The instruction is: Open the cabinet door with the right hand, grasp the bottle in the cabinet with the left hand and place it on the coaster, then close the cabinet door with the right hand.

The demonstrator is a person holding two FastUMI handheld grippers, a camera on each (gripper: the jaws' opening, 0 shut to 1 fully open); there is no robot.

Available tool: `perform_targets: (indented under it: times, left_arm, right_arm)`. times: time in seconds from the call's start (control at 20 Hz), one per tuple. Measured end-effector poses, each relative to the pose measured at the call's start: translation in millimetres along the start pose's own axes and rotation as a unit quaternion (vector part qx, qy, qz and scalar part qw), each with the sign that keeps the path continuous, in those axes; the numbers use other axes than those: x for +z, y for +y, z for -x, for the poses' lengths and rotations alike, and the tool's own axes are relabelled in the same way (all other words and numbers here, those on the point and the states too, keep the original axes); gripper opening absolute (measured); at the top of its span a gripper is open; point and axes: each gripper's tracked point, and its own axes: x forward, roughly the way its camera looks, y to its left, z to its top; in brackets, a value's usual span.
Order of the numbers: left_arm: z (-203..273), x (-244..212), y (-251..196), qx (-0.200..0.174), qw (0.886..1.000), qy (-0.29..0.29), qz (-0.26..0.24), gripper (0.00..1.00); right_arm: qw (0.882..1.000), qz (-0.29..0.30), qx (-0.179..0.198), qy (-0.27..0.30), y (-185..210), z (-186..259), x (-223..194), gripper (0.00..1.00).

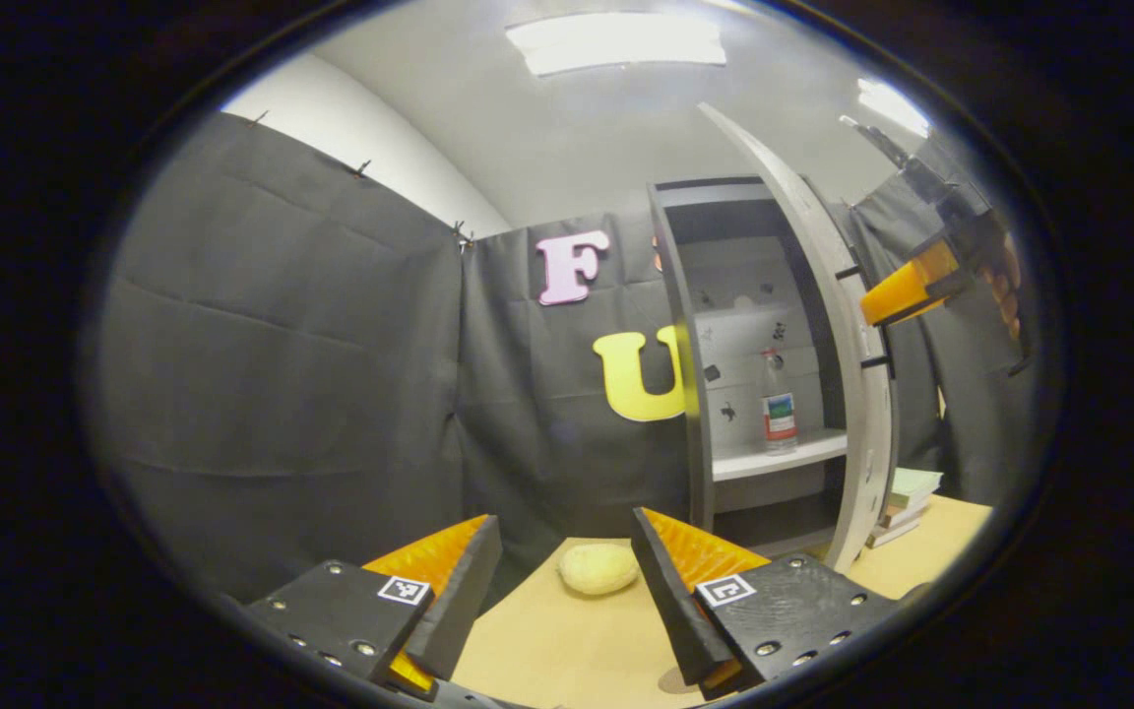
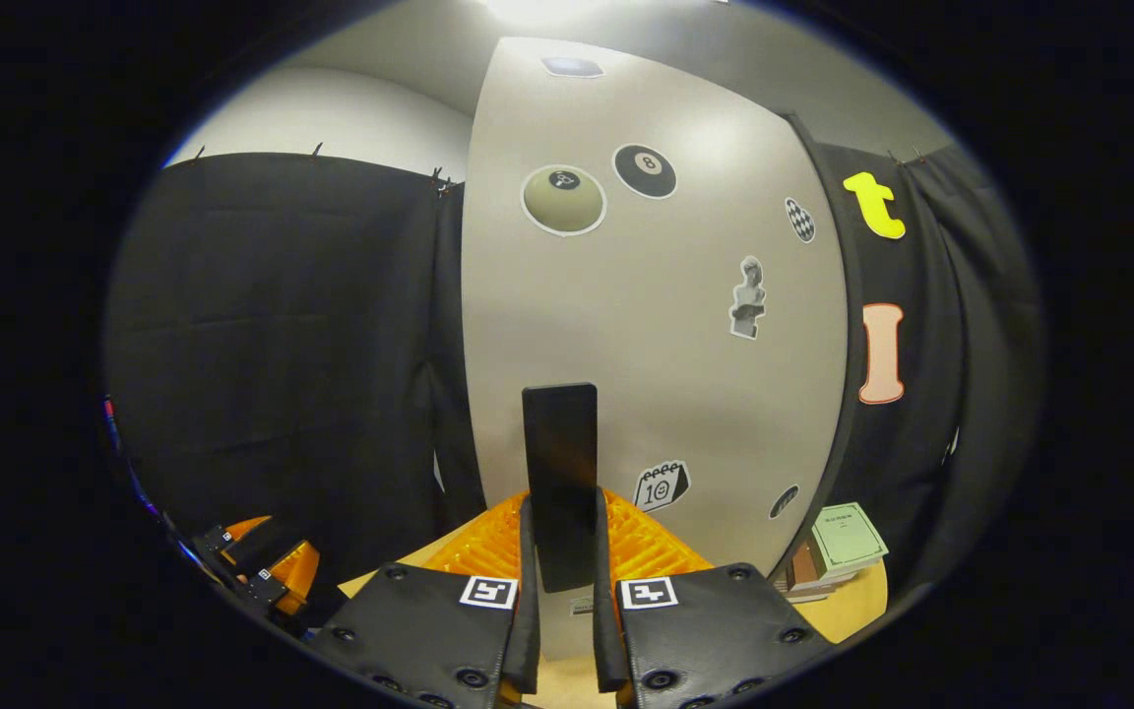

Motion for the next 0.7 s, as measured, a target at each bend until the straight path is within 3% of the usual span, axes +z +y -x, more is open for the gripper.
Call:
perform_targets:
  times: [0.7]
  left_arm:
    - [8, 13, -90, -0.067, 0.998, -0.004, 0.019, 0.8]
  right_arm:
    - [1.0, -0.002, -0.003, 0.0, -12, 7, 2, 0.24]
